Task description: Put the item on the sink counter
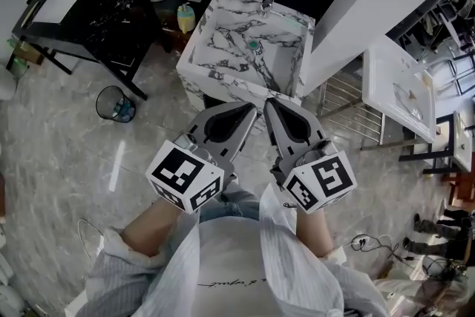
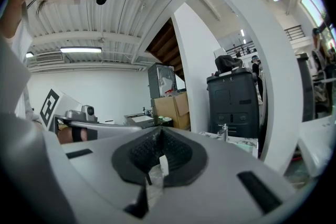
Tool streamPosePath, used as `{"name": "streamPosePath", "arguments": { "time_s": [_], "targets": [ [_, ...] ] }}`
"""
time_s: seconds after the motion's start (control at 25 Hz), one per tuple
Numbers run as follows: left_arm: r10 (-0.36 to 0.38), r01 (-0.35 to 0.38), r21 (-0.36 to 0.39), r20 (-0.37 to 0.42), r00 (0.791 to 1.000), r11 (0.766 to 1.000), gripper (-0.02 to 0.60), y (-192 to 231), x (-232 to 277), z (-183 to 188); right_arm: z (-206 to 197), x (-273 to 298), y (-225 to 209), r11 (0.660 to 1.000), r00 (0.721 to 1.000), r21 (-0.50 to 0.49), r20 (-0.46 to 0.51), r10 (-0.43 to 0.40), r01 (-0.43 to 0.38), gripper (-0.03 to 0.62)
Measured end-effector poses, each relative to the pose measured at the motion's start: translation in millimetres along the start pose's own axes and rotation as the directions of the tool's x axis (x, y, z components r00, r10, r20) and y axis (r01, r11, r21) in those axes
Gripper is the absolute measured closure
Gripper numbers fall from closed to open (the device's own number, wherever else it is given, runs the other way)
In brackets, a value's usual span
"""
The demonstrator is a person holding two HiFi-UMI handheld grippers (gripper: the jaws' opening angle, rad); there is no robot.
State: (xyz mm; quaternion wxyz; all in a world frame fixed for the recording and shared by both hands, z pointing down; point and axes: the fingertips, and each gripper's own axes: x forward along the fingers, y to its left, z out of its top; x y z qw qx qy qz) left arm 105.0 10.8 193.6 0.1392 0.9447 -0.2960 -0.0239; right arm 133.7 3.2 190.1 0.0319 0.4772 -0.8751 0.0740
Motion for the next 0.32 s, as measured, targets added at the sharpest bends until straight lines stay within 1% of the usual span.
{"name": "streamPosePath", "arguments": {
  "time_s": [0.12,0.32],
  "targets": [
    [-0.027,0.028,0.015,-0.039,0.999,1.0,0.566,2,-1,-10,-1,0,0,1.0,1.0,0.003,0.002,-0.001,0.001,0.585],
    [-0.081,0.089,0.068,-0.109,0.991,0.994,0.566,4,-5,-21,-2,-3,-2,1.0,1.0,-0.003,0.004,-0.015,0.015,0.585]
  ]
}}
